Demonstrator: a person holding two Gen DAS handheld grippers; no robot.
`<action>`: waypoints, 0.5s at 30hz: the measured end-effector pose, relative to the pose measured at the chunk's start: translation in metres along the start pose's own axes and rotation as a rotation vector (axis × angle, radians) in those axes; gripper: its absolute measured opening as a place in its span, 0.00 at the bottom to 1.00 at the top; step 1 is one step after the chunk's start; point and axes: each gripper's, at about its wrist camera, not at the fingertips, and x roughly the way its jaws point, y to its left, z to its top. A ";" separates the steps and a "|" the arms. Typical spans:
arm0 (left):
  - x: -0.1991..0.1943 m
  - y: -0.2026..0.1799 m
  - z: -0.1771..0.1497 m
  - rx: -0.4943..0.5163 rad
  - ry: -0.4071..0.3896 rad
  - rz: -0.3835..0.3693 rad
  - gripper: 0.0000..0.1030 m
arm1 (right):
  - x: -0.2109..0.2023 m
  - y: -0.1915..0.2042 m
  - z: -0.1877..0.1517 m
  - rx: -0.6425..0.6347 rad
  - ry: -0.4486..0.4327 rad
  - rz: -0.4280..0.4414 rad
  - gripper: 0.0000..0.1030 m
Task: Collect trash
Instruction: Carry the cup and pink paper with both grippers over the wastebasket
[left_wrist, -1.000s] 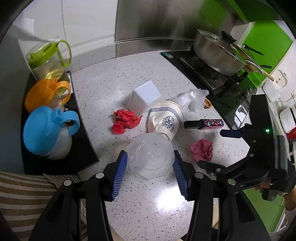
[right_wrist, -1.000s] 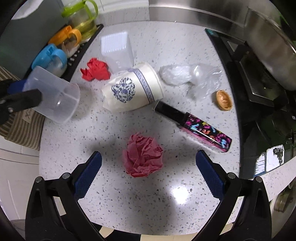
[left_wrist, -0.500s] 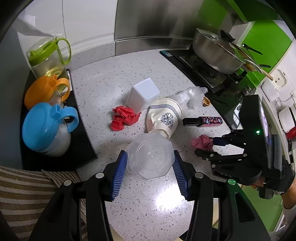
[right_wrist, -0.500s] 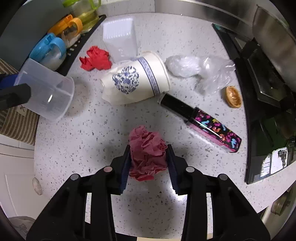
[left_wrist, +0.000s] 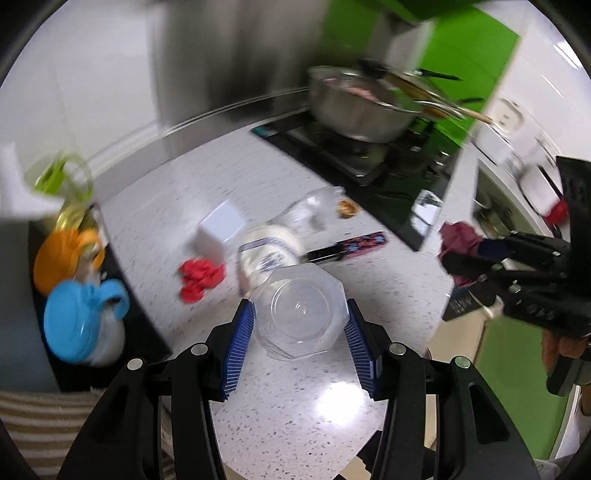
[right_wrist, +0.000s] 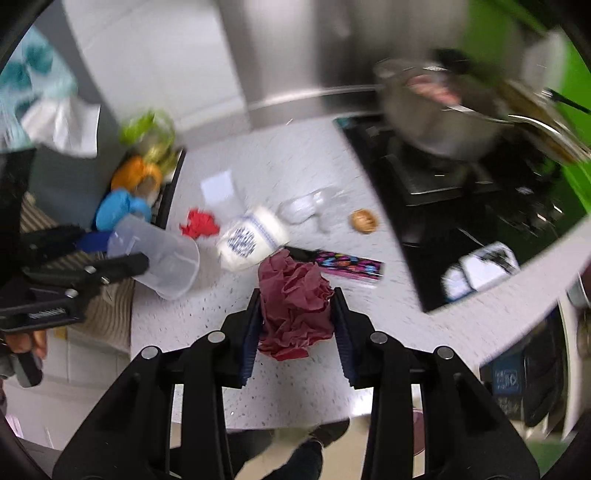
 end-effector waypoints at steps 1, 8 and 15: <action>-0.002 -0.009 0.004 0.041 -0.003 -0.017 0.48 | -0.013 -0.005 -0.006 0.029 -0.024 -0.019 0.35; -0.008 -0.070 0.016 0.208 -0.030 -0.096 0.48 | -0.080 -0.040 -0.056 0.186 -0.111 -0.147 0.36; -0.002 -0.160 0.013 0.362 -0.043 -0.206 0.48 | -0.140 -0.084 -0.125 0.319 -0.152 -0.291 0.36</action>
